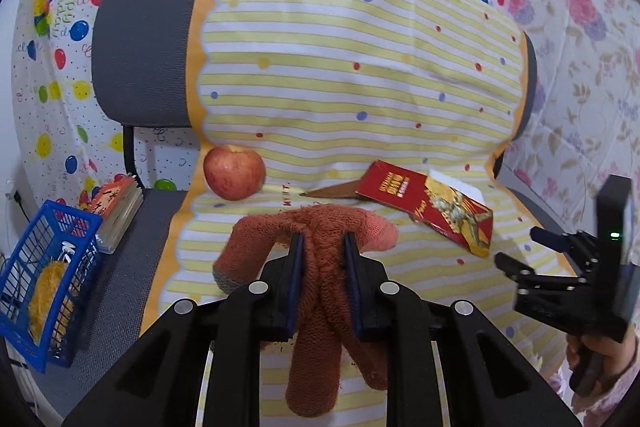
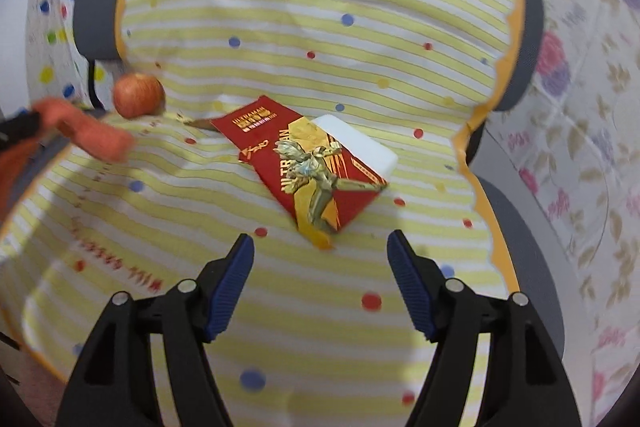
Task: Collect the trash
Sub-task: 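Hold the glove in the left gripper while the right gripper grasps the red packet, then carry glove and packet over the bin and open both grippers, then move both grippers back toward the brown wooden piece and white sponge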
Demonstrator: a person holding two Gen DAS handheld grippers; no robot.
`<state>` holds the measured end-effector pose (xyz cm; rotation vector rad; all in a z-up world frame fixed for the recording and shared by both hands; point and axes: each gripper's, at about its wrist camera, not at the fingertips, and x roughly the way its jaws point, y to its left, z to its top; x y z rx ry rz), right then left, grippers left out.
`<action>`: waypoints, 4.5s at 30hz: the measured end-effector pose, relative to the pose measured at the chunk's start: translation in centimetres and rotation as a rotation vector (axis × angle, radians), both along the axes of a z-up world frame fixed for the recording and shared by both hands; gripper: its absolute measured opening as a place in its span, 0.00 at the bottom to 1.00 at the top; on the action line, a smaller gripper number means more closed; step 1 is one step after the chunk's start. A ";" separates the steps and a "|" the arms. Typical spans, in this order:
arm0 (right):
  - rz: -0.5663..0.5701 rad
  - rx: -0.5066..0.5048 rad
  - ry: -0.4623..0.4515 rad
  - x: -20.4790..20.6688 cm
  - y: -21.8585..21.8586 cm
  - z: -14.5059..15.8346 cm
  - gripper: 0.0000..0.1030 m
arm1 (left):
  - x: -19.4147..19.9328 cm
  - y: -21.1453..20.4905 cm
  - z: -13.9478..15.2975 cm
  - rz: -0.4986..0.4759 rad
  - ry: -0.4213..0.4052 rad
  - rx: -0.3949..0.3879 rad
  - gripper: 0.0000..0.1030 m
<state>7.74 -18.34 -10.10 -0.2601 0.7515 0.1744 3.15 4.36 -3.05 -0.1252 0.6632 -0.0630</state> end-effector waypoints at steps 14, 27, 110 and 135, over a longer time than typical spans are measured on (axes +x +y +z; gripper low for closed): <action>0.042 -0.315 -0.036 6.4 5.4 -3.6 0.71 | 3.6 1.2 -2.8 0.001 0.038 -0.028 0.20; 0.023 -0.212 -0.101 7.7 4.8 -0.3 0.17 | 3.2 0.7 -2.4 -0.017 0.035 -0.022 0.20; -0.528 0.409 -0.085 -25.9 -21.4 0.9 0.39 | -12.4 -21.0 -1.4 -0.551 -0.048 0.085 0.64; -0.144 0.312 -0.009 -6.1 -7.7 3.6 0.45 | 3.6 -4.6 -2.5 -0.124 0.008 0.112 0.65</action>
